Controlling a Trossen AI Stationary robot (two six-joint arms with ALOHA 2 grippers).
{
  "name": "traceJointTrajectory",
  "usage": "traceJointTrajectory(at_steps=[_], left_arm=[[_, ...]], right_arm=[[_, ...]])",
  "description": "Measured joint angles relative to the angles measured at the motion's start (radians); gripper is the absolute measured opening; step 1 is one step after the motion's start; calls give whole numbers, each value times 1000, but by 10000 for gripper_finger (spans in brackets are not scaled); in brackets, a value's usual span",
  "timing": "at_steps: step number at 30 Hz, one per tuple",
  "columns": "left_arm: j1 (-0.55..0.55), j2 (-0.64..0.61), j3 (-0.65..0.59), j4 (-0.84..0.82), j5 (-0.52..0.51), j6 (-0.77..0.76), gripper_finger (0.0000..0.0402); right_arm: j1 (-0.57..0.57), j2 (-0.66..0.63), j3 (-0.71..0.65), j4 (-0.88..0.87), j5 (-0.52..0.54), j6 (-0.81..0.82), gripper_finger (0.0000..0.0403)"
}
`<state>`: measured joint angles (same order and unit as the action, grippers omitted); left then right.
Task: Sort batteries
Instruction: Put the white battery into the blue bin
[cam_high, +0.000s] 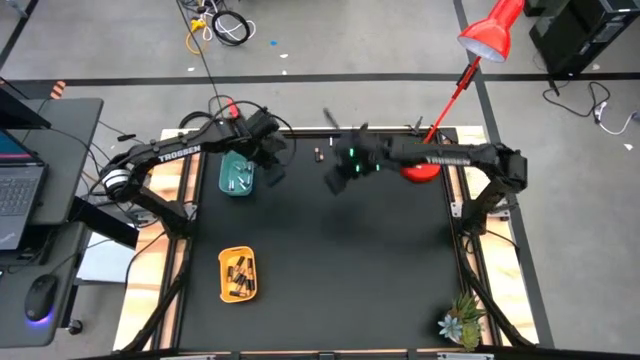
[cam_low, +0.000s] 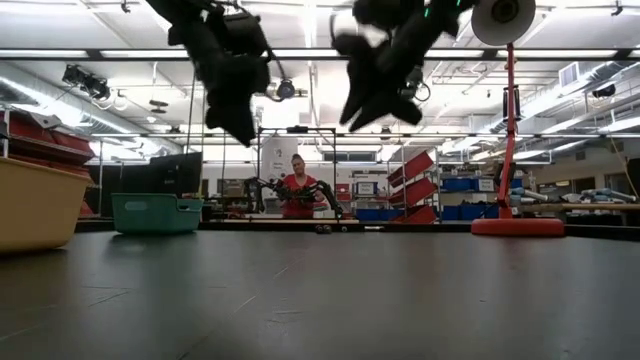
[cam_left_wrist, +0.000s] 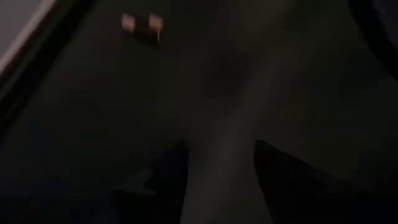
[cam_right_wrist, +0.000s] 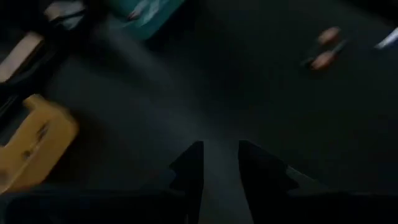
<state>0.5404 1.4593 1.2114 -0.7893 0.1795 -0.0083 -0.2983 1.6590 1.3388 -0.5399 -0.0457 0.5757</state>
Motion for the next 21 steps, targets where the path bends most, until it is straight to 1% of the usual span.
traceJointTrajectory(at_steps=[3, 6, 9, 12, 15, 21], left_arm=[[-20, 0, 0, 87, -9, -89, 186], [-31, 0, -4, 176, -28, -165, 186], [-36, 0, -5, 212, -61, -183, 186], [-37, 0, -5, 215, -81, -182, 186], [-37, 0, -5, 215, -82, -180, 186], [-37, 0, -5, 226, -89, -143, 186]], right_arm=[[-123, 39, 0, 48, -61, -100, 109], [-232, 98, 0, 114, -155, -181, 109], [-315, 167, 0, 152, -231, -235, 109], [-375, 224, 0, 158, -297, -239, 108], [-411, 257, 0, 158, -296, -259, 108], [-461, 270, 2, 200, -215, -281, 108]])
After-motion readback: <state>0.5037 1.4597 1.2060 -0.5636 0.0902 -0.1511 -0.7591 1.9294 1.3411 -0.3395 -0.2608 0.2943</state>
